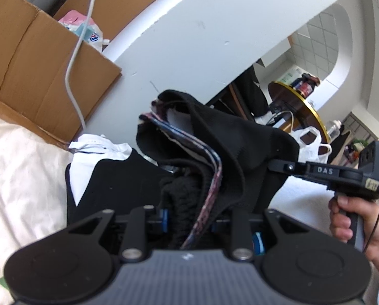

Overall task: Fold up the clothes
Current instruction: 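Open both grippers to release the black mesh garment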

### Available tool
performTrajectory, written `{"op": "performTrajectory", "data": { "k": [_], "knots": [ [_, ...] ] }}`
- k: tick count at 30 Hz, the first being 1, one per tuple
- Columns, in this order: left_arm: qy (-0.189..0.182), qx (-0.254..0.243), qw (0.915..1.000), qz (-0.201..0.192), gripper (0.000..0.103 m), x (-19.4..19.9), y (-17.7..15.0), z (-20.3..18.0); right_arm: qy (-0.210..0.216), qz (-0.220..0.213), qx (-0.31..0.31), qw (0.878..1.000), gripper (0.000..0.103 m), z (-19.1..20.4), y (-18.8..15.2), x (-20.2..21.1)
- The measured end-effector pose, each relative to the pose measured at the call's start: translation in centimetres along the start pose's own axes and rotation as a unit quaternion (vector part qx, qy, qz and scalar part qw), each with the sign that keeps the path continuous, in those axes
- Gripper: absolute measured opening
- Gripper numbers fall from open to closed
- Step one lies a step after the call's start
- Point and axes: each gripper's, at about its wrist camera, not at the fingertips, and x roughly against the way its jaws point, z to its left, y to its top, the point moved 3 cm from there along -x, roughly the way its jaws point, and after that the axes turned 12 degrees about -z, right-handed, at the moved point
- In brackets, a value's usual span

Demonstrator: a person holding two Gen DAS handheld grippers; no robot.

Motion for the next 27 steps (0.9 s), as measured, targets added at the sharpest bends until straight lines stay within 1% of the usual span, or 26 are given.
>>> {"op": "performTrajectory", "data": {
  "k": [7,15,18,24,27],
  "knots": [
    [0.007,0.01,0.9999,-0.001,0.03,-1.4,0.6,1.9,0.002,-0.003,0.007,1.0,0.01,0.2,0.4,-2.8],
    [0.004,0.001,1.0,0.002,0.03,-3.9,1.3,4.2,-0.001,-0.009,0.009,1.0,0.01,-0.4,0.2,-5.7],
    [0.002,-0.003,1.0,0.008,0.03,-4.9,1.5,4.8,-0.009,-0.007,-0.002,1.0,0.01,-0.8,0.1,-7.2],
    [0.005,-0.008,0.9997,0.02,0.031,-6.7,1.6,6.0,-0.024,0.003,-0.001,1.0,0.01,-1.3,-0.8,-9.1],
    [0.01,0.008,0.9995,0.029,0.034,-7.5,1.6,6.8,-0.032,0.01,-0.001,0.999,0.01,-1.5,-1.4,-10.1]
  ]
}}
